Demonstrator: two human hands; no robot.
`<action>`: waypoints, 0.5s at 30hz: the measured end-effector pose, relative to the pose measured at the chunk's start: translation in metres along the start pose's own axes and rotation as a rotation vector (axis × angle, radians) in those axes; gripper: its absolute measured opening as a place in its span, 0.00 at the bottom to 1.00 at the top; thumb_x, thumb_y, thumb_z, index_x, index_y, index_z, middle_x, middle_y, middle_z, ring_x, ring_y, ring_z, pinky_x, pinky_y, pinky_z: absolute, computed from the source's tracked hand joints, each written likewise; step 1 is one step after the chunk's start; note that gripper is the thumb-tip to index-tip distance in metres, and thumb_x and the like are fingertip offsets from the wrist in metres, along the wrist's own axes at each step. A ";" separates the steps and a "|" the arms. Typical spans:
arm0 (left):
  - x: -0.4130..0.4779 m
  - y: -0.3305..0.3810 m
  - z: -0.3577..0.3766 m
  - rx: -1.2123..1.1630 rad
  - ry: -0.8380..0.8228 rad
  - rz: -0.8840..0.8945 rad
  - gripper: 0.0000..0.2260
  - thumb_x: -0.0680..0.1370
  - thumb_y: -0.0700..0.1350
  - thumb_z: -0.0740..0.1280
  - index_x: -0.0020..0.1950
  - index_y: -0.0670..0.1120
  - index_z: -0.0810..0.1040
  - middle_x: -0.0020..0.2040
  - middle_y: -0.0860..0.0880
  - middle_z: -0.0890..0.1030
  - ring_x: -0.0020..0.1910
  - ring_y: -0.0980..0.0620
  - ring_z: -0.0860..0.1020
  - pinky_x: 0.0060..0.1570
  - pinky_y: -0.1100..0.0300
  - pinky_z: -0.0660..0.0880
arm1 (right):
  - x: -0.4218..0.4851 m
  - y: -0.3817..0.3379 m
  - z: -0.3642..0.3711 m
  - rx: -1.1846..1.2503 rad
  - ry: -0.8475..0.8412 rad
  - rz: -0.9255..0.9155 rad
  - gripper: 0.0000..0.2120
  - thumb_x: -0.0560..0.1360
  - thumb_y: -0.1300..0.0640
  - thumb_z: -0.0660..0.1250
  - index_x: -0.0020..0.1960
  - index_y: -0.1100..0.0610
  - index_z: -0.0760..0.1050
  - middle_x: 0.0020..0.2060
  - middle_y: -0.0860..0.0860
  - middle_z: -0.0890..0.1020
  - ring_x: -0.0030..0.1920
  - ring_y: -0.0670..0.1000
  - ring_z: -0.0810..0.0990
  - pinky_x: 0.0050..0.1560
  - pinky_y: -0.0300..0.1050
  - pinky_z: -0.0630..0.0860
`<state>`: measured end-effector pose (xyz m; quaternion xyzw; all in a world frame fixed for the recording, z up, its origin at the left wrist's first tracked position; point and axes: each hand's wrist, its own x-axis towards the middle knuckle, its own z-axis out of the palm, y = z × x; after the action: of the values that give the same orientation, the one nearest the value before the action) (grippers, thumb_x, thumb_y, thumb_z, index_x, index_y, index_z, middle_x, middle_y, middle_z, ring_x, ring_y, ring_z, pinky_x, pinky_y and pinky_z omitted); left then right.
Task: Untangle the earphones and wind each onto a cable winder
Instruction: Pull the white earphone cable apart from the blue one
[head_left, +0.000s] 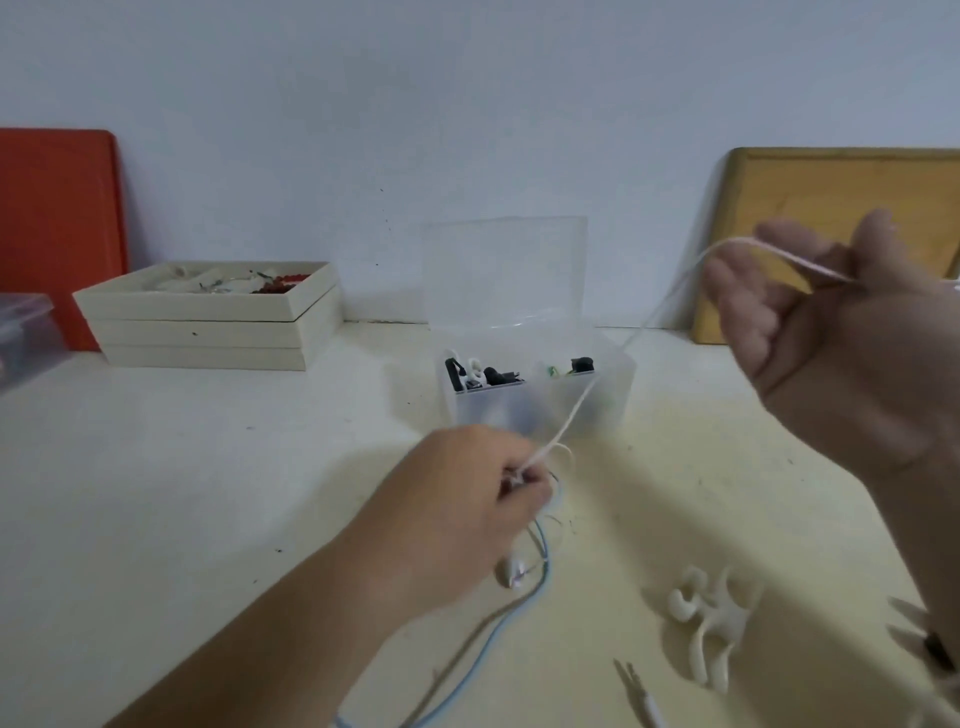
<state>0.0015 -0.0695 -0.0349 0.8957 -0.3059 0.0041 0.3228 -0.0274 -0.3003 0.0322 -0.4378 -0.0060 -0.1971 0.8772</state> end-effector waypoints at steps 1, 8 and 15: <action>0.002 -0.007 -0.007 0.026 0.001 -0.052 0.08 0.78 0.48 0.67 0.40 0.49 0.79 0.34 0.50 0.80 0.31 0.55 0.78 0.34 0.62 0.71 | 0.002 -0.002 -0.002 0.085 -0.010 -0.035 0.33 0.83 0.42 0.51 0.34 0.58 0.85 0.43 0.60 0.87 0.47 0.56 0.87 0.37 0.42 0.82; 0.006 -0.051 -0.049 0.187 0.106 -0.232 0.12 0.79 0.49 0.68 0.35 0.51 0.78 0.29 0.51 0.77 0.28 0.54 0.73 0.31 0.60 0.67 | 0.018 -0.004 -0.032 0.001 0.065 -0.192 0.10 0.80 0.55 0.63 0.45 0.58 0.80 0.47 0.51 0.87 0.58 0.52 0.84 0.50 0.41 0.81; 0.006 -0.049 -0.059 0.091 0.218 -0.161 0.15 0.78 0.51 0.67 0.33 0.49 0.78 0.24 0.50 0.70 0.23 0.55 0.68 0.27 0.61 0.63 | 0.002 0.009 -0.046 -1.647 -0.188 0.187 0.25 0.68 0.74 0.70 0.41 0.43 0.85 0.41 0.45 0.87 0.44 0.48 0.86 0.48 0.49 0.81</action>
<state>0.0444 -0.0095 -0.0153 0.9253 -0.1955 0.0893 0.3123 -0.0293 -0.3313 -0.0025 -0.9525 0.1033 -0.0272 0.2851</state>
